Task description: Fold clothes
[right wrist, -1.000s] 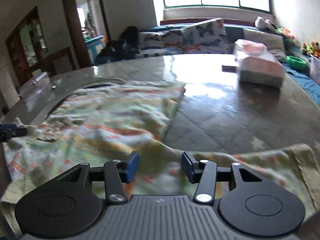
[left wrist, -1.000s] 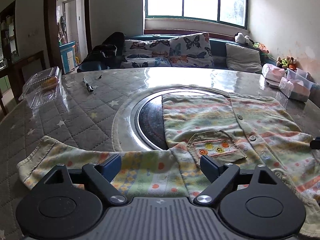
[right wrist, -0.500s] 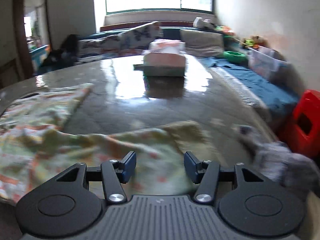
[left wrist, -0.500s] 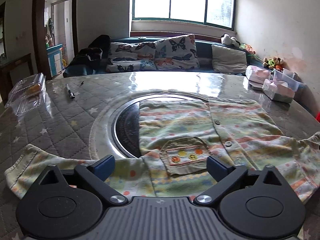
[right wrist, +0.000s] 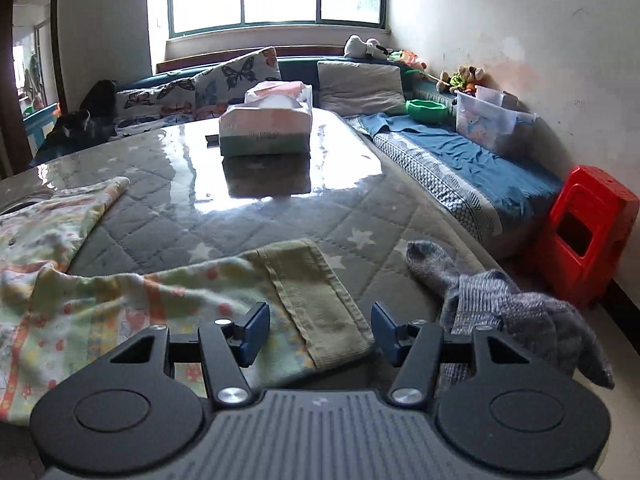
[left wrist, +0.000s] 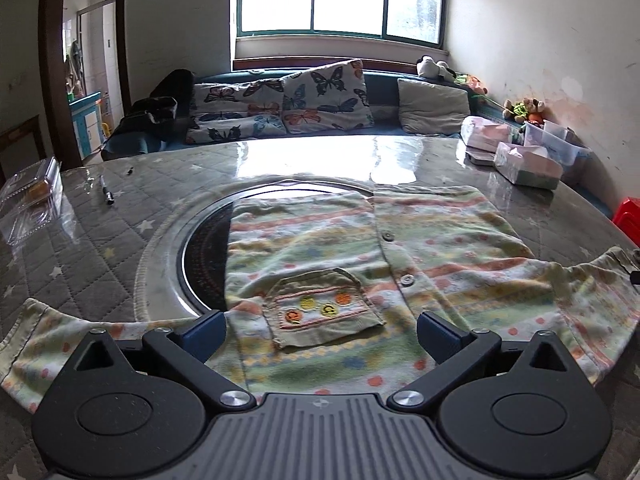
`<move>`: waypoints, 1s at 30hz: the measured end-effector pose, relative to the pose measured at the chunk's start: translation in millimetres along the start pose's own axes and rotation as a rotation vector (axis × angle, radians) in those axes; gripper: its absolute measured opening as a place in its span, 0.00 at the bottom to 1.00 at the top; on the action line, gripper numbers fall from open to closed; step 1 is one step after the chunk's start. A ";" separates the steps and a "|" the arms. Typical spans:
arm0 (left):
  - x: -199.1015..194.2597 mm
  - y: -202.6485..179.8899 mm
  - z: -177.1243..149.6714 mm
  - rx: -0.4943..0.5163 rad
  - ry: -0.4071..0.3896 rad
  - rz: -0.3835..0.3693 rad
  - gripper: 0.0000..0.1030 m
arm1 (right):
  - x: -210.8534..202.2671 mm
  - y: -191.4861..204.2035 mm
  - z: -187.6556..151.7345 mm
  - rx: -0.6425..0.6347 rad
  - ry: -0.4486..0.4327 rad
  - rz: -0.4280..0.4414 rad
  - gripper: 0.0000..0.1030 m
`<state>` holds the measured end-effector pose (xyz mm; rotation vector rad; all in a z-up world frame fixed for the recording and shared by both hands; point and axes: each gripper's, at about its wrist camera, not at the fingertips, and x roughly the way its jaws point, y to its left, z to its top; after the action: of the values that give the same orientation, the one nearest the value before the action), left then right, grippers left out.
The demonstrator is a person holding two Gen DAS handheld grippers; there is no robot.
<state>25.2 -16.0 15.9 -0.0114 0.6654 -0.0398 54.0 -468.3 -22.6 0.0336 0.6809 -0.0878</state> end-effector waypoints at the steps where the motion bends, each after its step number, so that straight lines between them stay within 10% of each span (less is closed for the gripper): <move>1: 0.5 -0.9 -0.1 0.001 0.003 -0.001 1.00 | -0.1 -0.3 -1.0 0.000 0.000 0.000 0.55; 11: 5.7 -12.4 -0.6 0.003 0.029 -0.024 1.00 | -12.4 5.8 -5.3 0.015 -0.006 0.048 0.13; 30: 6.3 -34.3 -8.2 0.039 0.048 -0.088 1.00 | -112.3 103.7 68.6 -0.143 -0.247 0.431 0.10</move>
<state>24.0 -50.4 6.4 -0.0025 0.7114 -0.1377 19.8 -361.3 101.6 0.0310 0.4195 0.3656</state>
